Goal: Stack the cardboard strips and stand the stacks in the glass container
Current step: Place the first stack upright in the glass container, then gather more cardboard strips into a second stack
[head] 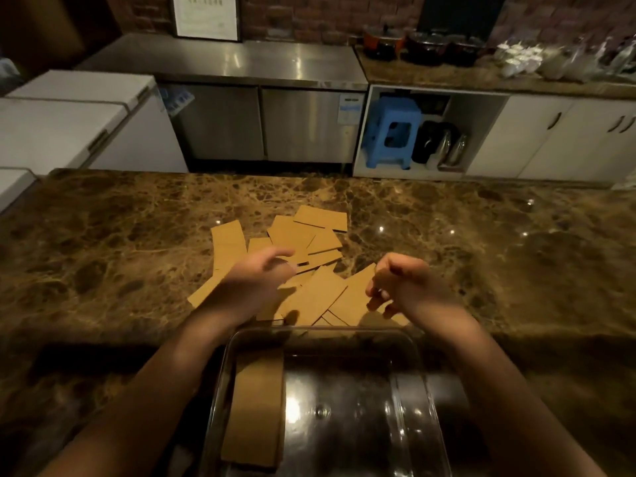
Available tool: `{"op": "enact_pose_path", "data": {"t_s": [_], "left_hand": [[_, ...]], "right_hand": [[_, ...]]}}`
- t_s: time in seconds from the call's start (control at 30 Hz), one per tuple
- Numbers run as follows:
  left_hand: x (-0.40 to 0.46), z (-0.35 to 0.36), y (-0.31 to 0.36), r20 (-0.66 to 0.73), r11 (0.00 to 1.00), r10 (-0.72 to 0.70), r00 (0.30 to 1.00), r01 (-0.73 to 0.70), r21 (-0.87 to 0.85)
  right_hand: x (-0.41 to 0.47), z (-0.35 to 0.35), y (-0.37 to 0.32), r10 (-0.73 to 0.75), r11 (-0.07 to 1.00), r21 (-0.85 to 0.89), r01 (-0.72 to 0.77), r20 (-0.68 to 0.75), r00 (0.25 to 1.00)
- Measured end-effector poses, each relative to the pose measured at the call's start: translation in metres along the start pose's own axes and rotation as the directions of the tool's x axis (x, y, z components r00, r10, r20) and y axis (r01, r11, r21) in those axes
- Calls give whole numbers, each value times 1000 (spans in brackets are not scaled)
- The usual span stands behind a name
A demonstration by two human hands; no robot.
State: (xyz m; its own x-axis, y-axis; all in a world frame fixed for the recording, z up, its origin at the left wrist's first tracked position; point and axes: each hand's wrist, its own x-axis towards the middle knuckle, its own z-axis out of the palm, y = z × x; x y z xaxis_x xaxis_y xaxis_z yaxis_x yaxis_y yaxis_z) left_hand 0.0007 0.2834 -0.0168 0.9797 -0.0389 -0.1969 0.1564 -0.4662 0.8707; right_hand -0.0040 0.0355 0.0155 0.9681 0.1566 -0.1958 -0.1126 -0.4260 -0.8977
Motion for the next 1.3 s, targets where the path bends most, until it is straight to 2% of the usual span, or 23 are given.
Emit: {"op": "enact_pose_path", "data": {"t_s": [0.1,0.17,0.23,0.3,0.37,0.43,0.6,0.67,0.73,0.87,0.93,1.03,1.13,1.2,1.3], "left_hand": [[44,24,13,164,960,-100,981,52,276],[65,40,15,174,864,-170,970,62,499],[76,52,13,158,740,-183,970,30,672],[83,57,8,144,690,-161,976,7,723],[84,57,4,136,719,-165,977,24,694],[85,55,0,140,774,-194,971,63,630],[89,45,-6,162,896,-197,967,110,431],[89,40,-7,170,942,-184,968,124,312],[89,32,-5,178,983,-158,971,137,122],[83,17,12,71,974,-65,995,79,-212],[79,11,25,24,911,-55,998,60,-409],[72,0,49,70,762,-56,996,88,-641],[63,-6,68,211,518,12,978,174,-838],[58,-4,77,246,387,50,968,208,-898],[55,0,83,206,253,70,976,182,-950]], "right_hand": [[40,-4,14,53,998,-38,-52,13,999],[64,5,20,186,959,-237,-158,100,977],[83,17,27,306,853,-487,-188,173,936],[93,31,33,345,761,-626,-170,168,923],[99,44,38,321,678,-724,-127,136,937],[103,53,40,323,665,-740,-100,165,932],[108,55,34,356,770,-629,-109,281,891],[107,47,31,322,848,-515,-123,317,892],[105,35,25,274,919,-369,-143,334,902],[100,8,6,185,981,-1,-195,309,933],[98,-3,-6,131,970,162,-182,282,951],[96,-18,-24,49,924,362,-122,204,978],[92,-19,-36,-51,861,506,-52,188,981],[89,-13,-43,-96,823,568,-16,166,981],[86,-3,-48,-98,753,658,20,83,992]]}}
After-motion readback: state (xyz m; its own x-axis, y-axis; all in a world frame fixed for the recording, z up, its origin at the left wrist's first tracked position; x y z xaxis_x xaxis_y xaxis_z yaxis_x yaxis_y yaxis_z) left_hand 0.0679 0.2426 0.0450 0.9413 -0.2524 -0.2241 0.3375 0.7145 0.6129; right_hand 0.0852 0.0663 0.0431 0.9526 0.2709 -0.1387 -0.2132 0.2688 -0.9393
